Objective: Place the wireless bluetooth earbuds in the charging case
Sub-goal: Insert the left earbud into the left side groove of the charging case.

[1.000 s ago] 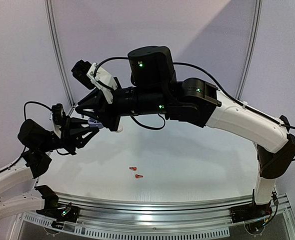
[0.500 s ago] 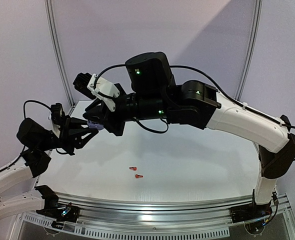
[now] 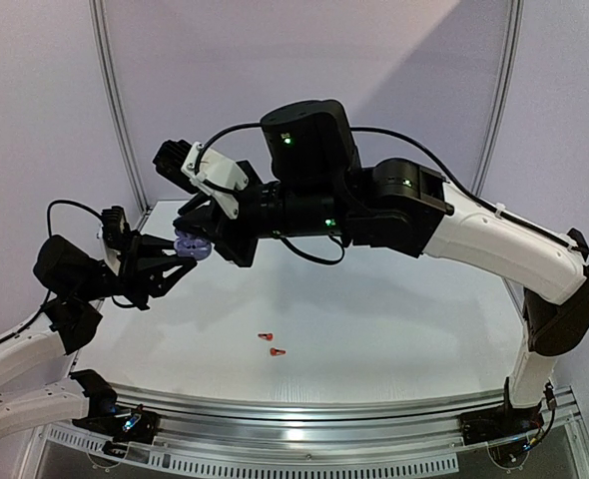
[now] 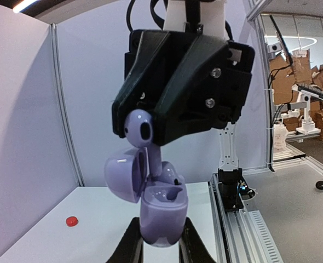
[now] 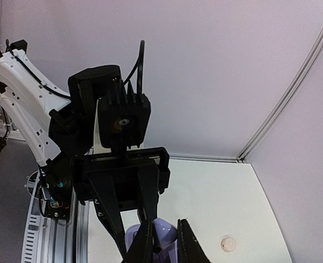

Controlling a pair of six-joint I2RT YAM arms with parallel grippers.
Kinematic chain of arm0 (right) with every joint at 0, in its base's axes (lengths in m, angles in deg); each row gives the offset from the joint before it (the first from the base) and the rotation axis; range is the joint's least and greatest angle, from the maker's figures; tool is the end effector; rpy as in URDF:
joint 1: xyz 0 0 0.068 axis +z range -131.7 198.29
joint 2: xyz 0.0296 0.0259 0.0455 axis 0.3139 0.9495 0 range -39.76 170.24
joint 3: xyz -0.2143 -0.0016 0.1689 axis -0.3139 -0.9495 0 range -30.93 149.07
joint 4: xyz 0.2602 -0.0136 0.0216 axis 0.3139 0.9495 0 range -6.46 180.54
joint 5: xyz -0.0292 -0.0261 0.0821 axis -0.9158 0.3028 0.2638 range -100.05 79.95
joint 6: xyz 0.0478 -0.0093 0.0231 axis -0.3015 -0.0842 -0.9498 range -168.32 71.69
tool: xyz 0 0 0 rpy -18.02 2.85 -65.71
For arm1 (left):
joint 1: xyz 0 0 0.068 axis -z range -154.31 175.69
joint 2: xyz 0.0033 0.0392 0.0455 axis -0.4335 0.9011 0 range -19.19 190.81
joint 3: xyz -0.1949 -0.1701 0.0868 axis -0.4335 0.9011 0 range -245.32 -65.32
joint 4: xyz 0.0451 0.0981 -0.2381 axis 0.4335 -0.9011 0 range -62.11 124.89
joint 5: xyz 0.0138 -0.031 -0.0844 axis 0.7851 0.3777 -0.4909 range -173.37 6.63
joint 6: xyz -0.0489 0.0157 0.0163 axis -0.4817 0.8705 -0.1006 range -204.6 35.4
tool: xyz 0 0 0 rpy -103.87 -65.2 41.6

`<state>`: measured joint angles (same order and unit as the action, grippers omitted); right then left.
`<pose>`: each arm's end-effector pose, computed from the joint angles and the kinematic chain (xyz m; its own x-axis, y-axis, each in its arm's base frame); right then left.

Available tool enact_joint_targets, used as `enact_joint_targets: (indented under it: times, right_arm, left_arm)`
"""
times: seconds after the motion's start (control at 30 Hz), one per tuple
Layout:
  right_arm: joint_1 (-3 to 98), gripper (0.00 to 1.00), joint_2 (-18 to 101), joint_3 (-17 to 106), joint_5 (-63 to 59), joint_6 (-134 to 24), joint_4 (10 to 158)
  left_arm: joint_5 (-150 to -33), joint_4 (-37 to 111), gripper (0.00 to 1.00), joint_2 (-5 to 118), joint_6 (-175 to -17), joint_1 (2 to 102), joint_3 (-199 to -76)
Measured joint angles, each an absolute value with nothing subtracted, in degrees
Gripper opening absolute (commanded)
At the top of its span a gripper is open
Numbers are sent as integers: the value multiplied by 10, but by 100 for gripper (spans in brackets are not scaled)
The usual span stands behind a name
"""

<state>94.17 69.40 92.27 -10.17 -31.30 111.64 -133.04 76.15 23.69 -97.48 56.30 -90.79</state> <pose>0.1066 0.4229 0.4539 0.2269 -0.2974 -0.9274 -0.9442 0.1662 -0.2844 0.1299 -0.1083 0.3165 0.1320 -0.2457 -0.9603 0.9838 0.1508 0.0966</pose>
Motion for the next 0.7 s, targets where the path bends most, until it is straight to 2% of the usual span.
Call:
enact_joint_targets:
  times: [0.7]
  right_arm:
    - [947,0,694,903,-94,-303,1115]
  left_arm:
    - [-1329,761,0,237,-974,563,-910]
